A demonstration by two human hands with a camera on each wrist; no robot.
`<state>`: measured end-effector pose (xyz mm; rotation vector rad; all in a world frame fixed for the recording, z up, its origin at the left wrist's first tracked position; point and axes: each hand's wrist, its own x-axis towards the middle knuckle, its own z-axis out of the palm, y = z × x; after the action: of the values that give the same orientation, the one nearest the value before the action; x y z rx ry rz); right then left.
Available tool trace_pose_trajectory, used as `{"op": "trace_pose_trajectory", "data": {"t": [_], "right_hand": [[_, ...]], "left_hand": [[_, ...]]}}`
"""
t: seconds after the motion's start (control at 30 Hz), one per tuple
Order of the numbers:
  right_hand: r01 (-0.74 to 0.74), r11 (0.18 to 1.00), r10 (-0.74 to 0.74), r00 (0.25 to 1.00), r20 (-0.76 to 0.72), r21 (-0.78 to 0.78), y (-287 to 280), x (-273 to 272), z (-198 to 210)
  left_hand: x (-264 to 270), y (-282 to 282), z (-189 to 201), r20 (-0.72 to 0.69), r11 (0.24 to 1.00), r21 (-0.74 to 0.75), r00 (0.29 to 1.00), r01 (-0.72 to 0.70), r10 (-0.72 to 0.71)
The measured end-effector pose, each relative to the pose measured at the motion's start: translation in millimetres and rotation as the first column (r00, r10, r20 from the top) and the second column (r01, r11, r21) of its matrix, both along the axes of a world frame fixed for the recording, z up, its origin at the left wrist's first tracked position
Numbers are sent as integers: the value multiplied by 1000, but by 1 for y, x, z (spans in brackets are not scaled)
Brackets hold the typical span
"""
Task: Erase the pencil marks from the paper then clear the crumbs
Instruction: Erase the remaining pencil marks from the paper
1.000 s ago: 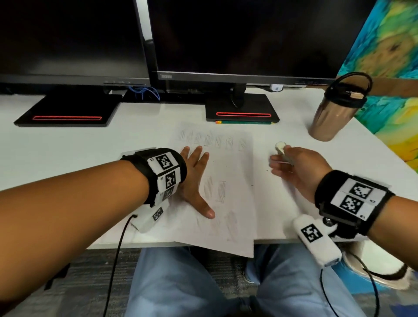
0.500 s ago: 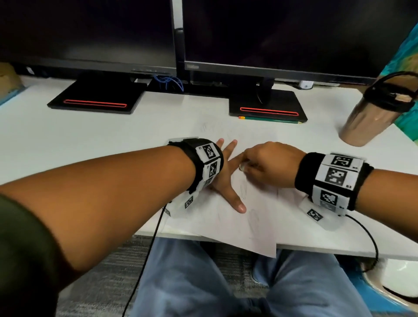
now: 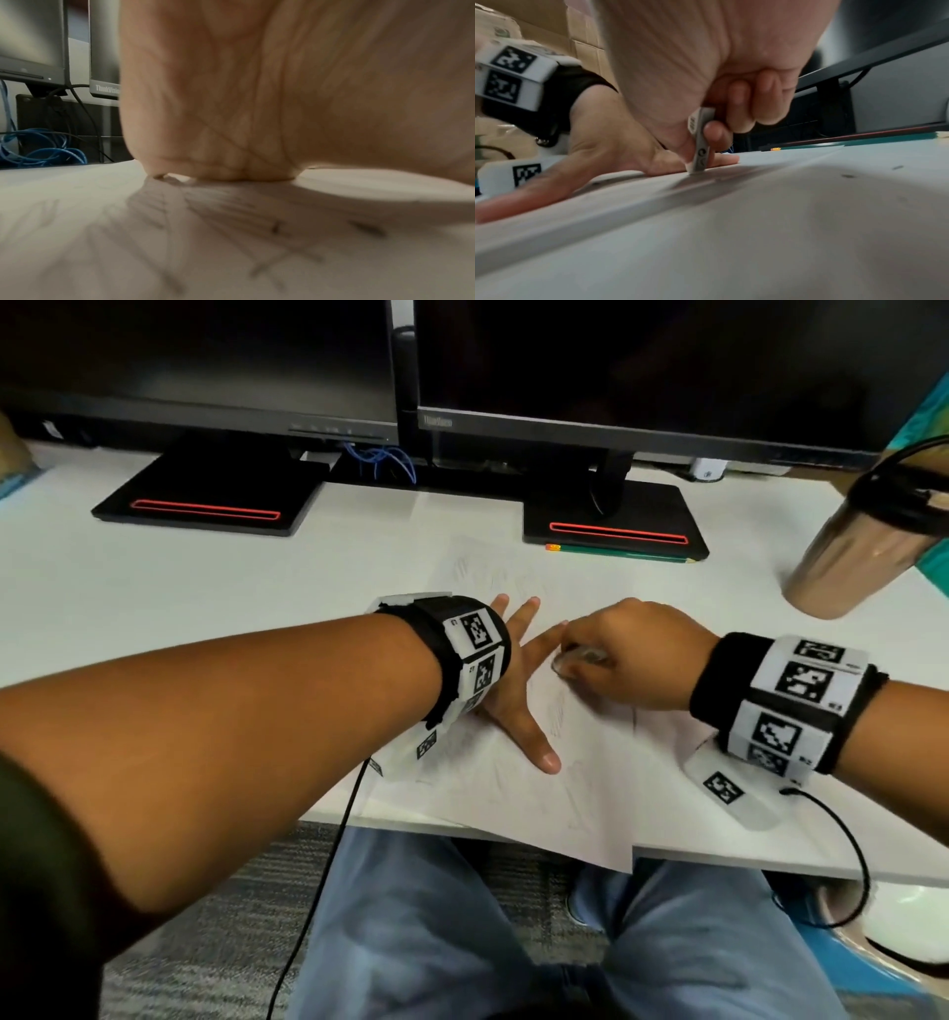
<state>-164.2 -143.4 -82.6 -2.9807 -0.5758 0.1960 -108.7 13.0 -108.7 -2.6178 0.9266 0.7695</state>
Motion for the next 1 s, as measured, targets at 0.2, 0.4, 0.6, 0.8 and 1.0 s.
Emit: {"op": "trace_pose_trajectory", "data": {"t": [0.2,0.4,0.6,0.8,1.0], "right_hand": [[-2,999,4,999,-40,45,1,0,-1],[-61,993,69,995,-74,106,5,-4,-8],[-74,994,76,997,-27,75,2,-2,-9],[-34,998,31,999,42,61,-1,3,-9],[-32,997,31,999,22,69,-1,0,-8]], "left_hand": [[1,0,0,-4,1000,17,1000,-2,2],[0,0,1,-9,1000,14,1000,-3,3],[0,-1,2,-16,1000,22,1000,-7,7],[-1,-1,4,-17,1000,14,1000,-10,10],[-1,0,4,-12,1000,13,1000,-9,9]]}}
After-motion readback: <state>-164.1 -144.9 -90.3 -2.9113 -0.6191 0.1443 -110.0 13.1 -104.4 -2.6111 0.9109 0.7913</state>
